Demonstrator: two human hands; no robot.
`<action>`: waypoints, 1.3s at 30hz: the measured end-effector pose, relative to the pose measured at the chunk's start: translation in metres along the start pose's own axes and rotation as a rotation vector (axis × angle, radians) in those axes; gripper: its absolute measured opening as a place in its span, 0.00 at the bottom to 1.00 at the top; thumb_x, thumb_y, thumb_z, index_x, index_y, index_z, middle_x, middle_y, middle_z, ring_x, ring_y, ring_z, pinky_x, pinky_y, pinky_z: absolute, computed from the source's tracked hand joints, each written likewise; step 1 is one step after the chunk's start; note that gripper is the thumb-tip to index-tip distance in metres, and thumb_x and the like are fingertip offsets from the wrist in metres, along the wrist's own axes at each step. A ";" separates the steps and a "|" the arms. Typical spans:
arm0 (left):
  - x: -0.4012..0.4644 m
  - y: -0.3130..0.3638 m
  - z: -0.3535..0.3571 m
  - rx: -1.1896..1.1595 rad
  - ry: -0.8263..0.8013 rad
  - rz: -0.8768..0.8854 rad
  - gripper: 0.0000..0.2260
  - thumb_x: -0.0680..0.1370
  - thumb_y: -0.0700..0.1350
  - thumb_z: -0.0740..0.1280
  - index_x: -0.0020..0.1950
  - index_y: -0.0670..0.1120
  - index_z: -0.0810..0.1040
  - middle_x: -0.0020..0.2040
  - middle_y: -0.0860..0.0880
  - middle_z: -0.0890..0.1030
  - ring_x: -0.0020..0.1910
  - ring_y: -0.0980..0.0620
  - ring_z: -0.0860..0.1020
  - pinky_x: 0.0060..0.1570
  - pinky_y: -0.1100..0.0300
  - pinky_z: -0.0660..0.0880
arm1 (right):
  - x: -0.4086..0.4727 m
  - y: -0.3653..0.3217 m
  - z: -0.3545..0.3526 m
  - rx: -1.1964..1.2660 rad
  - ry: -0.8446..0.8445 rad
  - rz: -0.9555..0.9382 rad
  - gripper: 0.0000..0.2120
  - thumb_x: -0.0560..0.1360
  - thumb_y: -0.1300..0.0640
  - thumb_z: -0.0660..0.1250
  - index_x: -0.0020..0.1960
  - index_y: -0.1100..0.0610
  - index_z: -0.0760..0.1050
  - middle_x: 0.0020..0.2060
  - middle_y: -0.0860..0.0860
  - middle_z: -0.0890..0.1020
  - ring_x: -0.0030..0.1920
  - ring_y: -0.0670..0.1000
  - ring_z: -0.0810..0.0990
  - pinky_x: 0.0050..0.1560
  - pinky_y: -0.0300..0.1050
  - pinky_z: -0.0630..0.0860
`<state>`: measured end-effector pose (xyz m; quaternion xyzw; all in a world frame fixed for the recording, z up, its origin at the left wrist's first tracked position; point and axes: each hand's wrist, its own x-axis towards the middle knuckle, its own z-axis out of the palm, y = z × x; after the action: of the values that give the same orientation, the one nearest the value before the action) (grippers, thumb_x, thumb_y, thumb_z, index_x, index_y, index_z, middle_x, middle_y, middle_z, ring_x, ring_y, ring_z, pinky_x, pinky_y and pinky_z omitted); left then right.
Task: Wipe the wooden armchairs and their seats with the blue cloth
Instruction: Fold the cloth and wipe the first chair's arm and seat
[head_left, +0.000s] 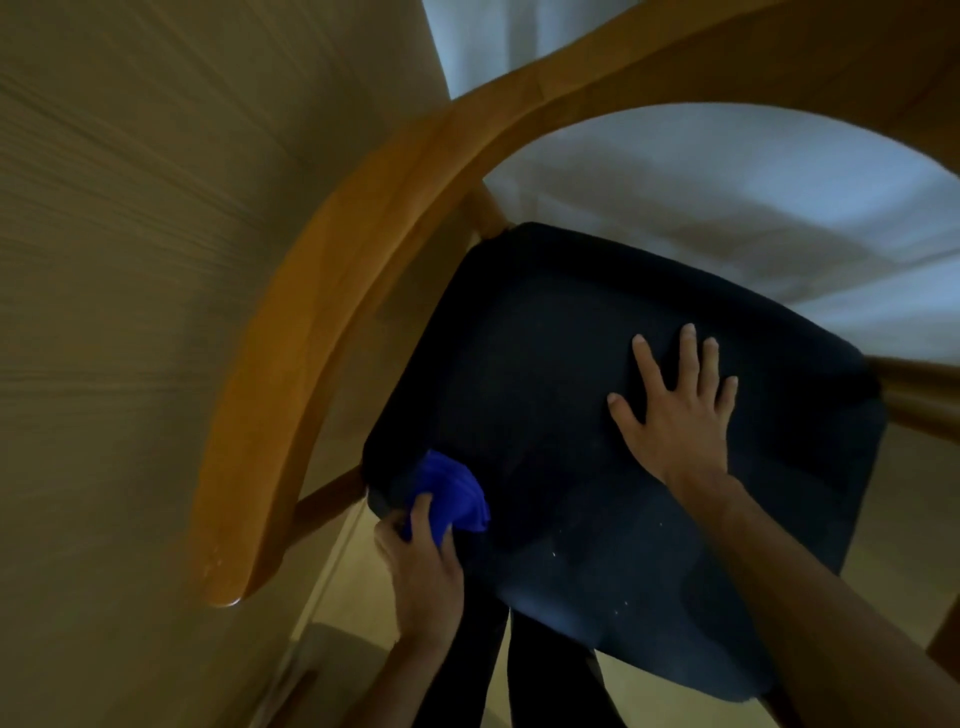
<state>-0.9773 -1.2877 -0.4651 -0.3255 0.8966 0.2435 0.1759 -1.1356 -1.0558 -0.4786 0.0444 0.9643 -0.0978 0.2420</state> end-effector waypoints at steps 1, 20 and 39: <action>0.011 0.007 -0.003 0.013 0.025 0.040 0.21 0.76 0.41 0.67 0.69 0.46 0.68 0.62 0.39 0.66 0.58 0.42 0.70 0.52 0.53 0.73 | 0.001 -0.001 -0.001 -0.001 -0.006 0.000 0.33 0.78 0.38 0.54 0.78 0.45 0.46 0.77 0.56 0.39 0.76 0.60 0.36 0.72 0.66 0.42; -0.041 0.001 0.005 0.219 -0.256 0.271 0.24 0.76 0.46 0.67 0.72 0.53 0.67 0.70 0.44 0.59 0.68 0.44 0.64 0.64 0.54 0.70 | -0.004 -0.002 -0.003 0.038 -0.015 0.009 0.34 0.77 0.39 0.58 0.78 0.45 0.47 0.77 0.56 0.39 0.76 0.60 0.35 0.71 0.66 0.40; -0.003 0.136 0.038 0.478 -0.352 0.786 0.28 0.74 0.43 0.67 0.72 0.53 0.61 0.68 0.40 0.61 0.63 0.39 0.64 0.59 0.42 0.66 | -0.006 0.022 -0.033 0.499 -0.012 -0.007 0.22 0.83 0.47 0.50 0.76 0.46 0.57 0.77 0.49 0.56 0.76 0.51 0.49 0.73 0.59 0.50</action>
<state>-1.0599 -1.1743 -0.4508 0.1329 0.9391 0.1302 0.2891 -1.1427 -1.0274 -0.4511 0.0990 0.9091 -0.3337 0.2289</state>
